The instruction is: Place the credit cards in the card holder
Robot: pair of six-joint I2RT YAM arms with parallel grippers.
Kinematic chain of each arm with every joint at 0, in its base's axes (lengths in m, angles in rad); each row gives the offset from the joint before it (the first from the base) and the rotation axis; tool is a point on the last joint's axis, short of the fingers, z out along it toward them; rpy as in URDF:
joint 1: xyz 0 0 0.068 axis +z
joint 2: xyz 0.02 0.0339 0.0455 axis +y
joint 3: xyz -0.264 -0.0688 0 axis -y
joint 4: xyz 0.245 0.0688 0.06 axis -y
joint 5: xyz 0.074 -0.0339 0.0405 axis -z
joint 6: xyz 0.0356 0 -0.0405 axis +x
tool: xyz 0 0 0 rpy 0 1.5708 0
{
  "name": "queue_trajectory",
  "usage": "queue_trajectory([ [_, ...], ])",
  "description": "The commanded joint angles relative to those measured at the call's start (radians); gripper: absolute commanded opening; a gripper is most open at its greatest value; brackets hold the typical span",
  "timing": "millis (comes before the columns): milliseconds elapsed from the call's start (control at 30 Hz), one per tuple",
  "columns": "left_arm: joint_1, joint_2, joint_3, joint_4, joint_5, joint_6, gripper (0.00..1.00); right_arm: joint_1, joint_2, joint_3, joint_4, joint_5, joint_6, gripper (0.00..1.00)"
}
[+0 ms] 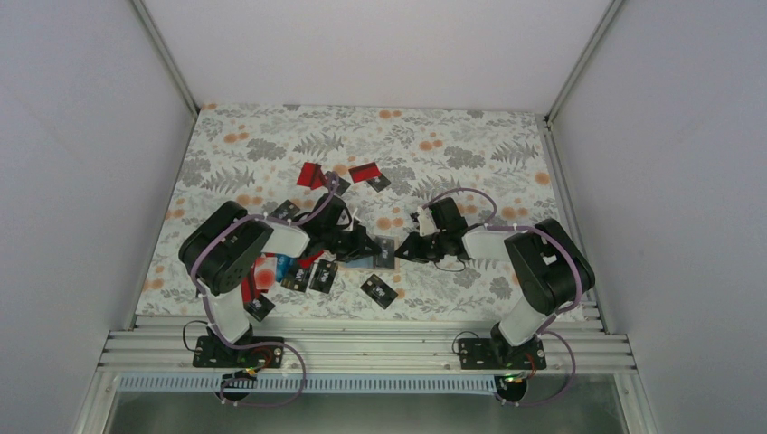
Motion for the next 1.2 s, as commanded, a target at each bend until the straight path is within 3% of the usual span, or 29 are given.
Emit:
queue_trajectory([
  [0, -0.021, 0.009, 0.014, -0.074, -0.047, 0.023, 0.02, 0.030, 0.029, -0.043, -0.133, 0.073, -0.010, 0.11],
  [100, -0.022, -0.018, 0.026, -0.138, -0.082, 0.049, 0.04, 0.029, 0.016, -0.036, -0.148, 0.088, -0.015, 0.11],
  [633, -0.040, -0.194, 0.059, -0.365, -0.197, 0.112, 0.42, 0.025, -0.123, 0.038, -0.257, 0.152, -0.032, 0.14],
  [767, -0.055, -0.286, 0.079, -0.471, -0.286, 0.128, 0.60, 0.026, -0.217, 0.041, -0.299, 0.161, -0.038, 0.20],
  [867, -0.090, -0.368, 0.089, -0.560, -0.365, 0.142, 0.68, 0.027, -0.287, 0.019, -0.322, 0.138, -0.040, 0.24],
  [1033, -0.199, -0.448, 0.088, -0.701, -0.535, 0.141, 0.72, 0.055, -0.387, -0.049, -0.317, 0.059, -0.016, 0.33],
  [1167, -0.275, -0.480, 0.032, -0.699, -0.584, 0.122, 0.72, 0.113, -0.432, -0.117, -0.275, 0.011, 0.037, 0.42],
])
